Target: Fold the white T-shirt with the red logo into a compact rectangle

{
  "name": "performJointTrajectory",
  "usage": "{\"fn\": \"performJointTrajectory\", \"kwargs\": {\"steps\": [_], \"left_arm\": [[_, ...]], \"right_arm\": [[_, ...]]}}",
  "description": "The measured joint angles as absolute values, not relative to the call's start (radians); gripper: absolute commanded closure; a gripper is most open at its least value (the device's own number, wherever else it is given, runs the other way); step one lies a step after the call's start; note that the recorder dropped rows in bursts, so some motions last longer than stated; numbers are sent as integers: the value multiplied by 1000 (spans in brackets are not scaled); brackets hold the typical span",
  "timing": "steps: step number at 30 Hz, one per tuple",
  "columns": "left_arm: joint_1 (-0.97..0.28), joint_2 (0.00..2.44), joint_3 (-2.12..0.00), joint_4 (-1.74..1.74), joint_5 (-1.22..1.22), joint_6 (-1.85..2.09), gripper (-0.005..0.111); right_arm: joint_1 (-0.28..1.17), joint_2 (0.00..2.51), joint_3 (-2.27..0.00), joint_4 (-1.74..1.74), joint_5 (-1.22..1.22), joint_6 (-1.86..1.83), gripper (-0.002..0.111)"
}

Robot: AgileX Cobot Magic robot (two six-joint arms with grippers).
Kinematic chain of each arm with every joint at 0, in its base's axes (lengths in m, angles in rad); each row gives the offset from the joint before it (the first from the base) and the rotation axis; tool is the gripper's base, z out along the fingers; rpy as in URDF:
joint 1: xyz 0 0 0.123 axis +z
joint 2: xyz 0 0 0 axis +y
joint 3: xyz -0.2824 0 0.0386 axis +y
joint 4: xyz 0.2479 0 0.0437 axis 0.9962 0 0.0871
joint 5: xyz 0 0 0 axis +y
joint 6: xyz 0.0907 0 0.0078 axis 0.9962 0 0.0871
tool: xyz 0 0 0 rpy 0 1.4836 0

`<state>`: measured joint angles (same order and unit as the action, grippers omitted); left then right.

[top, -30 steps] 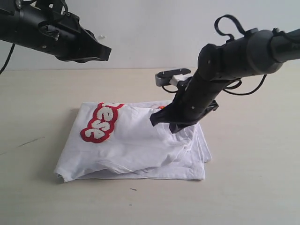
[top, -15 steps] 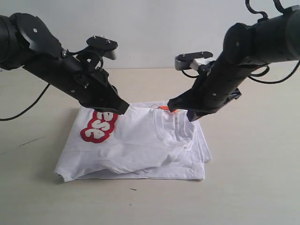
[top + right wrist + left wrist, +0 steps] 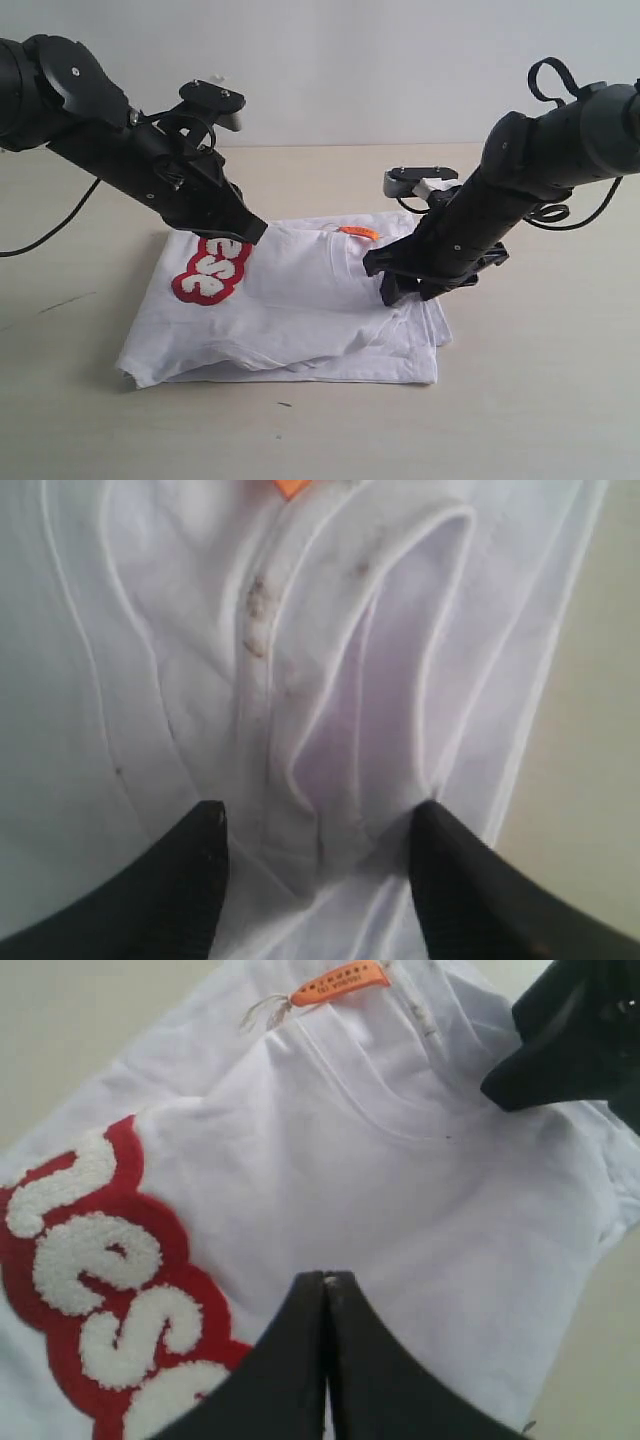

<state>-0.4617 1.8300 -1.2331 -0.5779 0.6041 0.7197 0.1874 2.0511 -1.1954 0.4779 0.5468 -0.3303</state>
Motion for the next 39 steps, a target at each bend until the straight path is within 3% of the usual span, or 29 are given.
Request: {"fn": "performJointTrajectory", "kwargs": {"steps": [3,5,6,8,9,22,39], "left_arm": [[-460,1830,-1233,-576,593,720,107],[-460,1830,-1233,-576,580,720,107],[-460,1830,-1233,-576,570,720,107],[-460,1830,-1233,-576,561,720,107],[-460,1830,-1233,-576,560,720,107],[-460,1830,-1233,-576,562,720,107],[-460,1830,-1233,-576,547,720,107]], "right_arm": [[187,2053,-1195,488,510,-340,55],[187,2053,-1195,496,501,-353,68],[187,2053,-1197,504,500,-362,84],[187,2053,-1199,512,494,-381,105],[187,2053,-1199,516,492,-390,108],[187,1947,-1199,518,468,-408,108],[187,1903,-1199,178,479,-160,108]]}}
